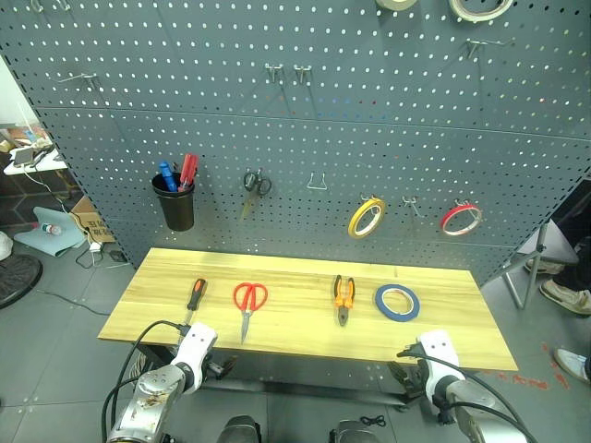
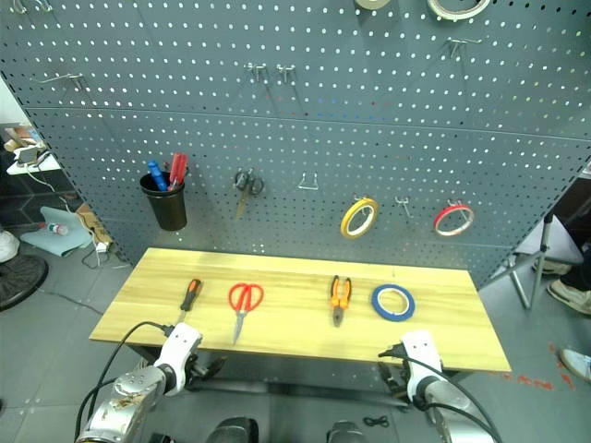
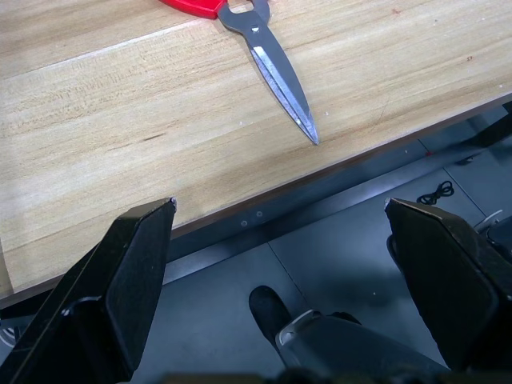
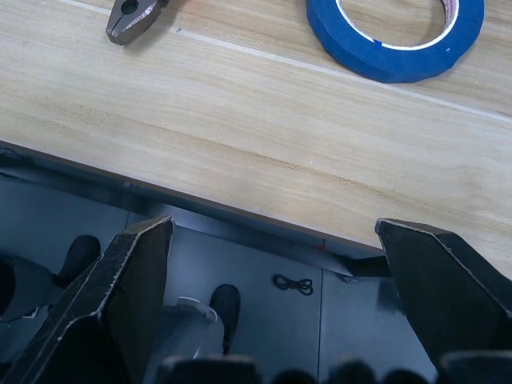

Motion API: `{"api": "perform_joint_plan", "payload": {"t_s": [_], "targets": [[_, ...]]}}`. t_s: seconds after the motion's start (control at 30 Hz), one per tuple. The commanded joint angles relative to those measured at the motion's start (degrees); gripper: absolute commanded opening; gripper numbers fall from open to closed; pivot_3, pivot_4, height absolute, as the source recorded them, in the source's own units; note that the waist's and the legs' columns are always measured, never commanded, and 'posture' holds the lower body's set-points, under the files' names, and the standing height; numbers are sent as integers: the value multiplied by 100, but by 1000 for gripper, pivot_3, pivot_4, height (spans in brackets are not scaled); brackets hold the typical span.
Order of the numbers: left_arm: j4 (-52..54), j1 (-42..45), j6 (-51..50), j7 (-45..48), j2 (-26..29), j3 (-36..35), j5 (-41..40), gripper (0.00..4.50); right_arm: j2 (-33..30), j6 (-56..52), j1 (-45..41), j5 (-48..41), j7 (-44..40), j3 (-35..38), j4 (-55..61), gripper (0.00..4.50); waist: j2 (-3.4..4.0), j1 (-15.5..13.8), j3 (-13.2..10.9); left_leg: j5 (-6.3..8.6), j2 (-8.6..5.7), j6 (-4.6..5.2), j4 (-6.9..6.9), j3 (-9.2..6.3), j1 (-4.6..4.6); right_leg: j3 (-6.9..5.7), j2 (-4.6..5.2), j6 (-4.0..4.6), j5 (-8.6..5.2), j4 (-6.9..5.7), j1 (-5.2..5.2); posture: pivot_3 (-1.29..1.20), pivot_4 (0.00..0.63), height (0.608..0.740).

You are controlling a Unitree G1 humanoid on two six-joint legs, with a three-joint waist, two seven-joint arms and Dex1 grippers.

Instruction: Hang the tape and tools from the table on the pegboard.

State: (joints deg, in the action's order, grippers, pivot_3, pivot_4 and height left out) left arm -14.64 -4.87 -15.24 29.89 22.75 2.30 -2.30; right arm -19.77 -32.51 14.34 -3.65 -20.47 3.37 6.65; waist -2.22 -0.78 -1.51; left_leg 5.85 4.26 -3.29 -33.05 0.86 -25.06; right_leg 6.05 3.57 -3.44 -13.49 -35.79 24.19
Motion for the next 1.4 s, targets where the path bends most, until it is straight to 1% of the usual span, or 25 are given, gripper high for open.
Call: {"api": "perform_joint_plan", "payload": {"t_s": [0.03,0.13,0.3,0.4,0.53,0.6,0.63,0.67,0.7,0.73,0.77,0.8,0.83,0.9,0.97,1.0,1.03,1.1,1.17,1.23,1.3,1.33,1.4], "targets": [[60,44,96,-9,15,-91,-55,4461,-10,242,-64,-87,21,161,-99,4500,0,0,0,0,0,0,0,0,0,0,0,0,0,0,0,151,0,740],[177,2,121,73,-10,-159,-188,4461,-65,491,-74,-45,-13,169,-342,4500,0,1,0,0,0,0,0,0,0,0,0,0,0,0,0,151,4,740],[772,66,86,345,110,-283,-459,4461,-251,660,-170,1,-95,138,-165,4500,1,6,-7,0,0,0,0,0,0,0,1,0,0,0,0,155,30,740],[1510,110,-173,639,253,-380,-799,4461,-344,397,-231,-160,-184,199,252,4500,6,15,-72,0,3,0,-1,-1,0,0,2,2,-1,-2,2,146,79,740],[2420,99,-639,1096,565,-367,-1230,4461,-612,-95,-314,-326,-386,279,925,4500,35,20,-247,0,5,0,-8,-2,-1,1,3,3,-2,-2,1,125,138,740],[2640,65,-750,1228,688,-329,-1314,4461,-762,-222,-327,-362,-495,252,1085,4500,48,13,-322,1,5,2,-22,-3,-1,2,3,4,-2,-2,-5,122,145,740],[2774,55,-809,1347,785,-302,-1371,4461,-861,-311,-379,-390,-533,298,1153,4500,39,3,-358,1,4,2,-26,-3,-2,3,4,4,-2,-2,-5,115,163,740],[2890,69,-831,1526,907,-254,-1424,4461,-941,-462,-497,-485,-571,415,1179,4500,20,-33,-409,11,37,2,-31,63,15,68,-19,10,0,-10,43,110,179,740],[3021,49,-863,1645,1004,-228,-1479,4461,-1009,-588,-554,-573,-601,518,1234,4500,12,-42,-465,55,76,8,-39,155,26,123,-28,38,17,-15,92,106,196,740],[3098,78,-885,1752,1090,-188,-1517,4461,-1156,-645,-608,-563,-664,539,1271,4500,-10,-59,-552,84,108,34,-57,230,30,151,-31,65,34,-14,136,100,219,740],[3150,101,-893,1803,1136,-162,-1540,4461,-1268,-715,-639,-555,-705,542,1289,4500,4,-63,-613,116,116,52,-87,256,17,166,-32,84,46,-14,151,98,227,740],[3168,157,-885,1828,1144,-140,-1557,4461,-1372,-769,-683,-531,-730,526,1259,4500,-3,-6,-697,119,91,60,-98,219,11,149,-20,82,47,-14,130,96,236,740],[3216,204,-922,1850,1151,-124,-1591,4461,-1468,-798,-711,-534,-783,526,1245,4500,-11,25,-775,119,59,61,-114,148,19,128,-14,81,46,-9,97,92,255,740],[3326,288,-957,1896,1172,-86,-1643,4461,-1638,-826,-754,-558,-882,527,1238,4500,-24,31,-926,137,61,66,-169,142,45,136,-16,80,46,-10,106,87,280,740],[3427,446,-1003,1937,1170,-51,-1722,4461,-1803,-803,-874,-578,-1017,497,1194,4500,-38,10,-1046,166,61,76,-176,177,44,198,-29,80,46,0,158,84,299,740],[3465,550,-1025,1973,1163,-39,-1775,4461,-1883,-797,-973,-565,-1075,449,1139,4500,-29,24,-1098,175,41,85,-178,172,12,218,-28,80,46,-1,146,82,308,740],[3500,629,-1035,2008,1158,-35,-1824,4461,-1940,-781,-1058,-550,-1117,411,1089,4500,-35,54,-1168,174,19,88,-183,140,-1,218,-26,77,47,0,143,80,314,740],[3608,814,-1084,2075,1158,-55,-1964,4461,-2092,-682,-1276,-523,-1271,309,972,4500,-40,86,-1292,170,1,93,-204,130,-12,236,-25,56,58,-2,135,74,348,740],[3704,1098,-1130,2211,1152,-71,-2176,4461,-2200,-492,-1726,-471,-1475,81,672,4500,-55,130,-1421,164,-13,103,-208,115,-13,242,-24,48,60,-1,119,73,376,740],[3790,1348,-1229,2325,1137,-76,-2413,4461,-2322,-185,-2190,-335,-1717,-237,276,4500,-59,168,-1576,163,-32,104,-209,88,-16,248,-25,34,64,-3,110,70,398,740],[3832,1524,-1327,2378,1125,-81,-2599,4461,-2386,109,-2595,-213,-1924,-487,-108,4500,-60,186,-1680,157,-37,114,-207,78,-29,247,-27,23,67,-4,112,65,419,740],[3799,1600,-1331,2411,1102,-78,-2668,4461,-2381,253,-2820,-150,-2035,-624,-366,4500,-58,188,-1727,145,-41,133,-206,73,-37,249,-28,-5,79,-4,112,64,424,740],[3685,1799,-1387,2413,1005,-104,-2841,4461,-2309,583,-3366,39,-2232,-933,-1050,4500,-54,195,-1813,142,-42,137,-205,67,-38,247,-29,-38,86,-11,110,59,444,740]]}}
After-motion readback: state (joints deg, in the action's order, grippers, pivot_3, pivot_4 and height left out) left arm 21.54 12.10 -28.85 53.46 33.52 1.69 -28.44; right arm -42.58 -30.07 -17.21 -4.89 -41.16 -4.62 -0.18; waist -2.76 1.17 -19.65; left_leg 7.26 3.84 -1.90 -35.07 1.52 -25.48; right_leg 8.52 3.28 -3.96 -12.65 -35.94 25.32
